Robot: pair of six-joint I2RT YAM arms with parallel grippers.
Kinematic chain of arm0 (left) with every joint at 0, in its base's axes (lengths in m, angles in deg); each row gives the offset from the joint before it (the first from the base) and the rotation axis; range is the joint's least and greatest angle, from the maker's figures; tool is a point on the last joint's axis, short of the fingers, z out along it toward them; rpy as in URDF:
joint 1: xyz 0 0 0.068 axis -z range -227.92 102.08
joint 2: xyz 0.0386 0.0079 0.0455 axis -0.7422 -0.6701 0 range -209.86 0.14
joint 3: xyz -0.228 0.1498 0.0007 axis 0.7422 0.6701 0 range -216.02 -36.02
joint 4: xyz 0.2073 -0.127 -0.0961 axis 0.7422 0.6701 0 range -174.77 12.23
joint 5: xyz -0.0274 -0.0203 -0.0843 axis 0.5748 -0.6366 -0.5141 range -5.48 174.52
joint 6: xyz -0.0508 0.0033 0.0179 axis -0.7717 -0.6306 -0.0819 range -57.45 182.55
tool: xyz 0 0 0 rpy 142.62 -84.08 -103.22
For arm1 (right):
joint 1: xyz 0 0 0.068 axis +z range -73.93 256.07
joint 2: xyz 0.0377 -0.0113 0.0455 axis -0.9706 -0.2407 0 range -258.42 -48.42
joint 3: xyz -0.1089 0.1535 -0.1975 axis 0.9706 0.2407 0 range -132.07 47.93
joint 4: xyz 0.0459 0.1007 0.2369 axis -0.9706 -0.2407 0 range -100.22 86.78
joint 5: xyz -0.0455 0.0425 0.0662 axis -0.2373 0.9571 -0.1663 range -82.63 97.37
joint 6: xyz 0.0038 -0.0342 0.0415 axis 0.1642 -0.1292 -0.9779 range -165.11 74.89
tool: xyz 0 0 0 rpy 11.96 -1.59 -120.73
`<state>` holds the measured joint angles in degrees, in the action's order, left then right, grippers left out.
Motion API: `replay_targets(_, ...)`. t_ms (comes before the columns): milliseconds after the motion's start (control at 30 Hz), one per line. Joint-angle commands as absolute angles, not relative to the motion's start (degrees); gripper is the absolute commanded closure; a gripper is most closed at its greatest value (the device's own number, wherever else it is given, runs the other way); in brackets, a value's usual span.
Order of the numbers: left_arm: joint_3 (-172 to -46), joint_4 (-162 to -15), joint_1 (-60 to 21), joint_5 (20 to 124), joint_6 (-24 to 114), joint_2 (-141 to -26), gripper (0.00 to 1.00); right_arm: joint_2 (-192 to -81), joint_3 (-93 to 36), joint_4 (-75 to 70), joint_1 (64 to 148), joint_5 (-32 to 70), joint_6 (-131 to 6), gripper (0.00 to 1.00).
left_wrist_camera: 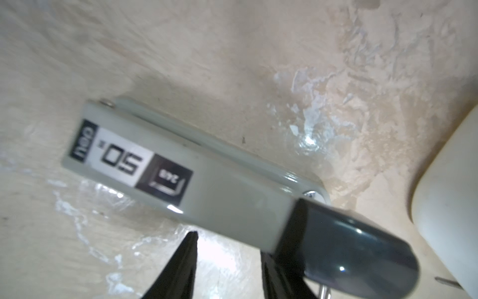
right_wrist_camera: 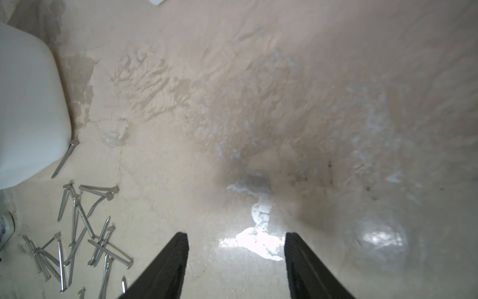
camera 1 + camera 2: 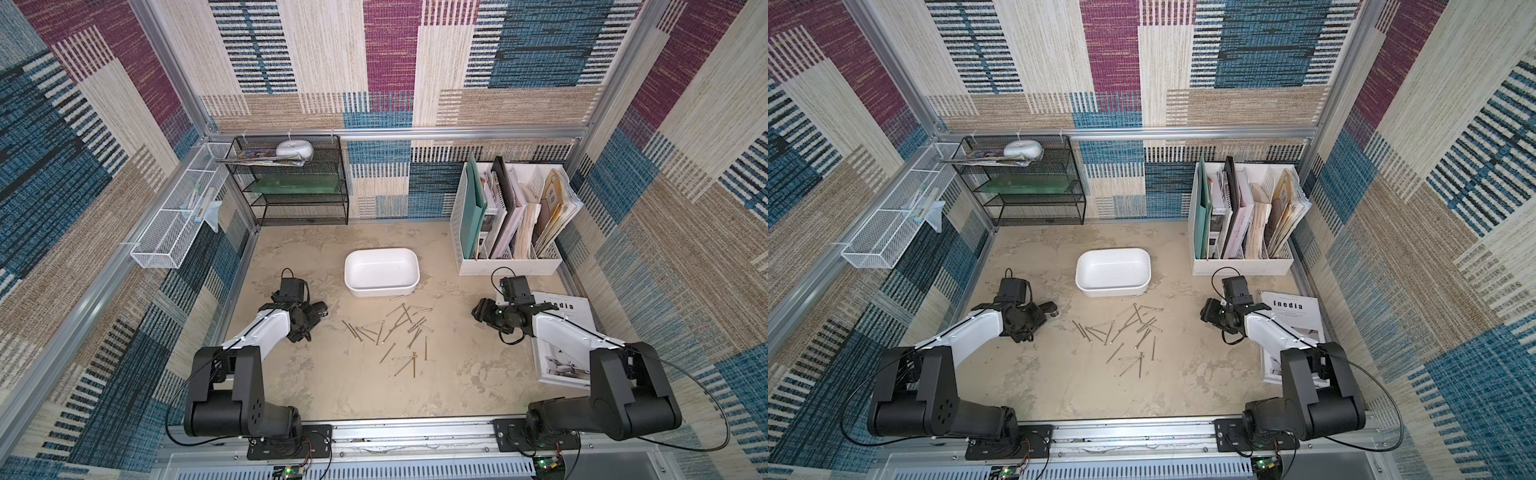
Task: Put the nails on the desktop into the storage box
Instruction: Adjust the distractor at the center of the board.
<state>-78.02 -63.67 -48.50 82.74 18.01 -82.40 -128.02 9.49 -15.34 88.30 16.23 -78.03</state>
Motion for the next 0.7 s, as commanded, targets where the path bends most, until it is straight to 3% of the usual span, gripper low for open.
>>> replay_targets(0, -78.0, -65.9, -47.1, 76.3, 18.5, -80.6, 0.43, -128.6, 8.0, -14.1, 92.0, 18.9, -75.8, 0.33)
replay_targets(133, -80.4, -63.8, -42.4, 73.1, 19.5, -76.3, 0.32, -132.0, 4.9, -14.0, 96.5, 20.1, -72.7, 0.32)
replay_targets(367, -88.1, -57.5, -40.8, 74.2, 22.6, -73.1, 0.28, -137.2, -0.8, -16.1, 98.2, 18.9, -71.0, 0.32)
replay_targets(533, -101.0, -55.7, -37.6, 69.2, 28.8, -87.2, 0.27, -140.5, -7.5, -19.0, 99.4, 18.3, -67.6, 0.31)
replay_targets(667, -113.4, -49.0, -35.2, 72.2, 35.3, -99.1, 0.27, -143.5, -11.9, -21.4, 99.6, 16.4, -65.9, 0.31)
